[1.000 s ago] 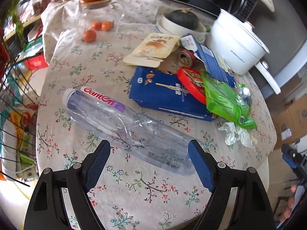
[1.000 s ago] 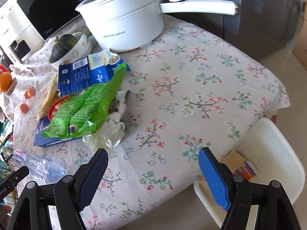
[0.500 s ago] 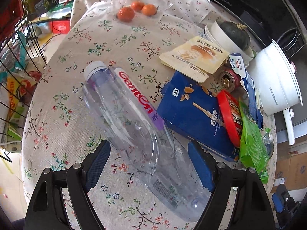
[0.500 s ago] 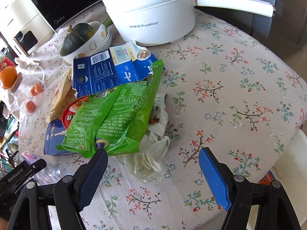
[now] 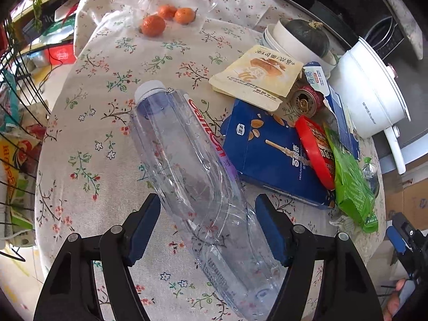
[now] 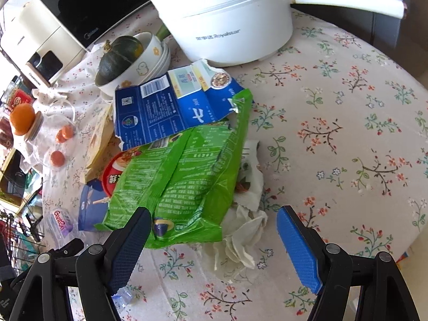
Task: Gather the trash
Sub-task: 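Move both tools back to the table toward the water bottle and green bag, then grasp the clear water bottle with the left gripper while the right grasps the green bag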
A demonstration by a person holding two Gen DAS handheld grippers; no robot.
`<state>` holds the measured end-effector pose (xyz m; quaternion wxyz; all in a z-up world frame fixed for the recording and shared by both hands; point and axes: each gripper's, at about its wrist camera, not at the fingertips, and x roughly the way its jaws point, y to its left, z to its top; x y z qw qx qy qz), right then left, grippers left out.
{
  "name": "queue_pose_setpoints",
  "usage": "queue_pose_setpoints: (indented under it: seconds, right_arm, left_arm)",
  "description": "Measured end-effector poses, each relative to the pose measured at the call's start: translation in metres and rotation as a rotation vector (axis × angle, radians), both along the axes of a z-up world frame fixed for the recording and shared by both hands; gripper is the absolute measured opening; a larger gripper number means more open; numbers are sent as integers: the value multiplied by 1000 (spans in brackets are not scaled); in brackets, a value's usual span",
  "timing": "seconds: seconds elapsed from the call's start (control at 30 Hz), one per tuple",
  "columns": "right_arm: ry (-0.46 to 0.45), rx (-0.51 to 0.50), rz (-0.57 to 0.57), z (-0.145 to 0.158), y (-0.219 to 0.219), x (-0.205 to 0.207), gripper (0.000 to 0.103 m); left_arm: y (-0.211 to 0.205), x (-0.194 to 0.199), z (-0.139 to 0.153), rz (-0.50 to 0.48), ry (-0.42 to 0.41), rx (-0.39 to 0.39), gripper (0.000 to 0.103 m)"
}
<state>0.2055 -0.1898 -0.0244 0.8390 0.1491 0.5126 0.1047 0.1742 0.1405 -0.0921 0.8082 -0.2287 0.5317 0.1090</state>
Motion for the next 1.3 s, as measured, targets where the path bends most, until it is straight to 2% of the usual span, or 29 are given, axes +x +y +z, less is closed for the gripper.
queue_pose_setpoints:
  seconds: [0.07, 0.1, 0.2, 0.33, 0.57, 0.7, 0.77, 0.87, 0.93, 1.1, 1.3]
  right_arm:
    - [-20, -39, 34, 4, 12, -2, 82]
    - [-29, -62, 59, 5, 19, -4, 82]
    - [-57, -142, 146, 8, 42, -11, 82]
    - [-105, -308, 266, 4, 74, -22, 82]
    - [-194, -588, 459, -21, 126, -32, 82]
    - [-280, -818, 515, -45, 147, -33, 78]
    - [-302, -891, 535, -56, 152, -31, 77]
    - [-340, -957, 549, -64, 155, -28, 64]
    - [-369, -993, 543, -64, 156, -26, 46]
    - [-437, -1004, 517, -53, 148, -28, 23]
    - [-549, -973, 472, -20, 142, -44, 11]
  left_arm:
    - [2, -3, 2, -22, -4, 5, 73]
    - [4, -5, 3, -31, -6, 9, 65]
    - [6, -10, 8, -68, -24, -4, 64]
    - [2, -16, 14, -119, -41, 24, 64]
    - [7, -23, 26, -137, -75, 19, 64]
    - [9, -26, 28, -143, -81, 18, 64]
    - [10, -28, 28, -142, -79, 10, 64]
    - [11, -31, 29, -142, -87, 4, 64]
    - [11, -32, 31, -143, -95, 3, 64]
    - [9, -38, 38, -151, -119, -9, 64]
    - [0, -47, 51, -178, -165, -18, 65]
